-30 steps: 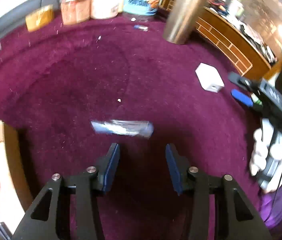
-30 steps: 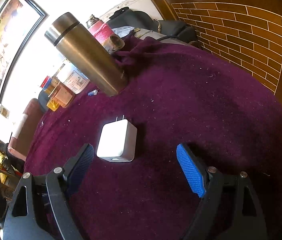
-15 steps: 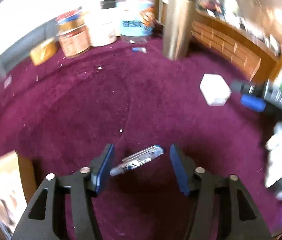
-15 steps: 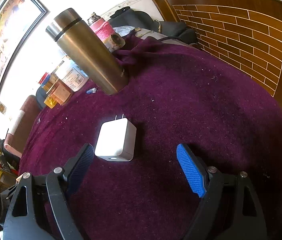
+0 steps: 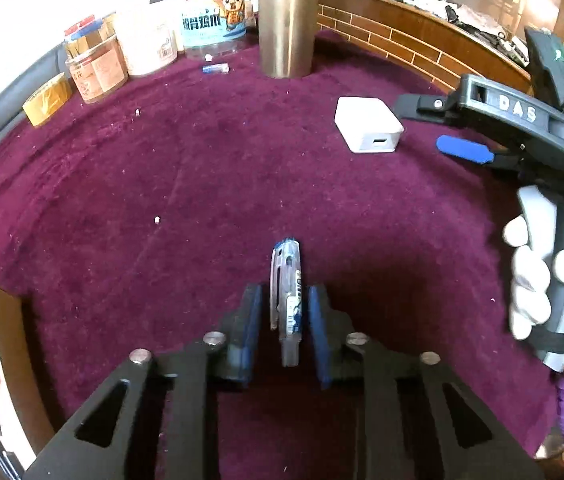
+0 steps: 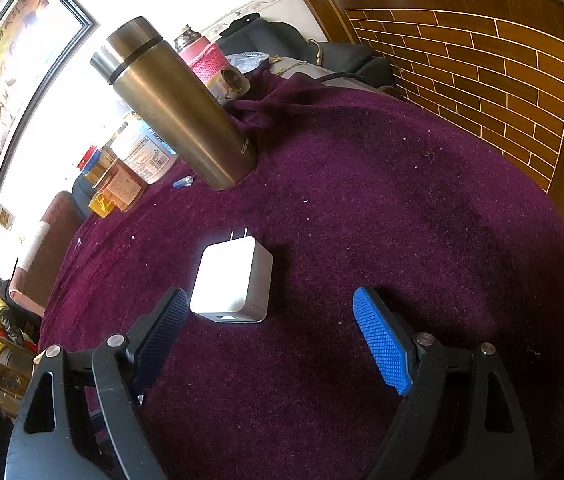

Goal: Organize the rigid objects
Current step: 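Carry the blue pen over the box while the right tool grasps the white charger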

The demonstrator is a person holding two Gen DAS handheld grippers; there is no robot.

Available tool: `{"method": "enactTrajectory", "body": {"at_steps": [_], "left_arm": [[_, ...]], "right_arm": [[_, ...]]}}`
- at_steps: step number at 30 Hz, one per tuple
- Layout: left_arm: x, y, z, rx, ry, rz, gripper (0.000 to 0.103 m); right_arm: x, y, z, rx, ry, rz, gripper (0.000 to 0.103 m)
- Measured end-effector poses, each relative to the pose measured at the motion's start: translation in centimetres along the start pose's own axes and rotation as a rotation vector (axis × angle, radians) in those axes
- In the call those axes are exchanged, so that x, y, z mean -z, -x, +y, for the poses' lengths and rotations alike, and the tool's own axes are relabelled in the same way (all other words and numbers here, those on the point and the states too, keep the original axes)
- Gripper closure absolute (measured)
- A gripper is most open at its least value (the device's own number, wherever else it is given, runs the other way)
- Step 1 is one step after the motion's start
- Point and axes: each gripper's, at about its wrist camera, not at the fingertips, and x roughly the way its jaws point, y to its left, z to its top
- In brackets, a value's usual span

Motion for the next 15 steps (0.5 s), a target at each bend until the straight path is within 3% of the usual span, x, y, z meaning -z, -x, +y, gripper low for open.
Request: {"method": "enactTrajectory", "body": {"at_steps": [2,4,6,15], "left_arm": [[0.3,0.1,-1.0,-0.04,-0.03,-0.026,0.074],[0.5,0.3,-1.2,-0.045,-0.017,-0.036,0.082],[0.6,0.6,-0.8,-0.011,0.034,-0.043,0.092],[3.3,6.0,-0.6,0.108,0.196,-0.154,0.091]], "right_arm": [[0.0,-0.1,0.0,0.001,0.004,-0.001,0.017],[0.0,-0.1,0.1,0.004,0.011,-0.003,0.017],[-0.1,-0.2,0.2,0.008,0.021,-0.002,0.016],[-0.2,-0.4,0.1,-0.003,0.025,-0.005,0.014]]}}
